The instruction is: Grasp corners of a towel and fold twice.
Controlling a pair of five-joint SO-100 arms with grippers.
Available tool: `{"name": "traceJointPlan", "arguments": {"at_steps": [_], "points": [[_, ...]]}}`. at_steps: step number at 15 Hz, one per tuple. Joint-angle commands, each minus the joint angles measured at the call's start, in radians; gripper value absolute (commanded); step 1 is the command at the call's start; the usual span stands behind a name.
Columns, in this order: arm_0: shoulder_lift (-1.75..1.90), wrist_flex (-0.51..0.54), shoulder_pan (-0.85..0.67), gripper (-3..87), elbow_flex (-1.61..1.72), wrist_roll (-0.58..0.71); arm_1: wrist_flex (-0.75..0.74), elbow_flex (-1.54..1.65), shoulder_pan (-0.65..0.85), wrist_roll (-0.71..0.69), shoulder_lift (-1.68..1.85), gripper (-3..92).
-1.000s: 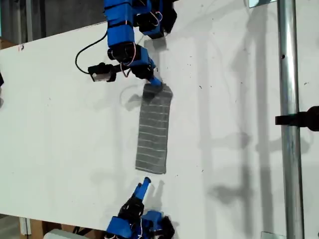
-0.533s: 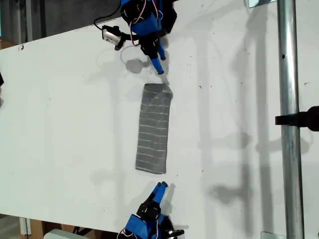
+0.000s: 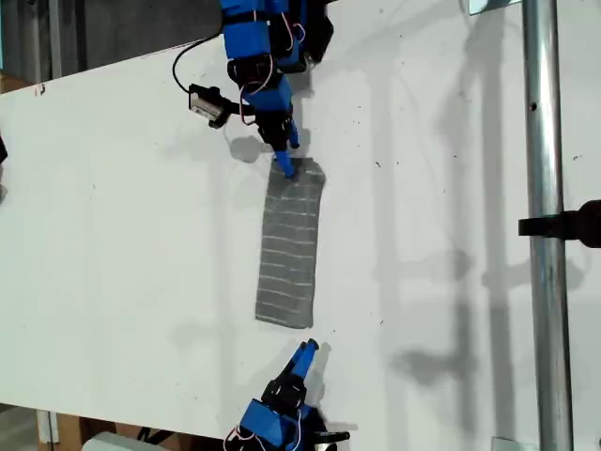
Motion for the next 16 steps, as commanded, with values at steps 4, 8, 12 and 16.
{"name": "traceJointPlan", "arguments": {"at_steps": [4, 8, 12, 16], "points": [[0.008, -0.014, 0.014, 17.2, -0.020, -0.009, -0.344, -0.281, 0.005, 0.005, -0.525, 32.9], [0.008, -0.012, 0.041, 17.0, -0.023, -0.014, -0.337, -0.400, 0.037, -0.075, -0.617, 4.2], [0.008, -0.012, 0.040, 17.0, -0.025, 0.009, 0.337, -0.465, 0.005, -0.074, -0.273, -0.2], [0.008, -0.012, 0.032, 17.0, -0.026, 0.021, 1.058, -0.742, -0.115, 0.067, -0.209, -0.2]]}}
